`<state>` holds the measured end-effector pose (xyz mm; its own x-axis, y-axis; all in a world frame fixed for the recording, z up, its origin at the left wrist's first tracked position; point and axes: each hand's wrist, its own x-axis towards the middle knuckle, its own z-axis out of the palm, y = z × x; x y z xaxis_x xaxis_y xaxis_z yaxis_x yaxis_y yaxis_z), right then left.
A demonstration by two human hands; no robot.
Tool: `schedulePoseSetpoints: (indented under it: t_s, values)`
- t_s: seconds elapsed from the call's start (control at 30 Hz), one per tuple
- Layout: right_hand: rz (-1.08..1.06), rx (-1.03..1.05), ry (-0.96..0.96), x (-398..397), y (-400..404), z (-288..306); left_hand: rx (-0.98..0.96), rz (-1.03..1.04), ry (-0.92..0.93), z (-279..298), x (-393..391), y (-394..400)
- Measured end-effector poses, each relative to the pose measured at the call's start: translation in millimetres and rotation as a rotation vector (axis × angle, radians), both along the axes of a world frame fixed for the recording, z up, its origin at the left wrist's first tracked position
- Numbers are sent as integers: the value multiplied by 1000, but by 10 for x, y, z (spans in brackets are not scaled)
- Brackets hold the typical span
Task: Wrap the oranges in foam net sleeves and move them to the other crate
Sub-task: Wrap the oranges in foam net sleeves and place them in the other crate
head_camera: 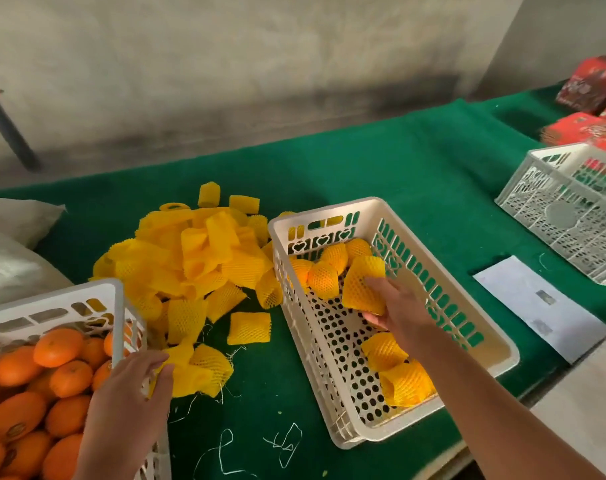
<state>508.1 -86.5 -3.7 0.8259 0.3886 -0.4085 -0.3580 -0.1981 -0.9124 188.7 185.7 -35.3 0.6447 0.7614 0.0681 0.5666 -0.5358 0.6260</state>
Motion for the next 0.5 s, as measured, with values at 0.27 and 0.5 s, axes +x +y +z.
schedulePoseSetpoints:
  t_s: [0.27, 0.5]
  values:
    - [8, -262, 50, 382, -57, -569, -57, 1, -6, 0, 51, 46]
    - [229, -635, -198, 513, 164, -942, 2, -16, 34, -82, 49, 101]
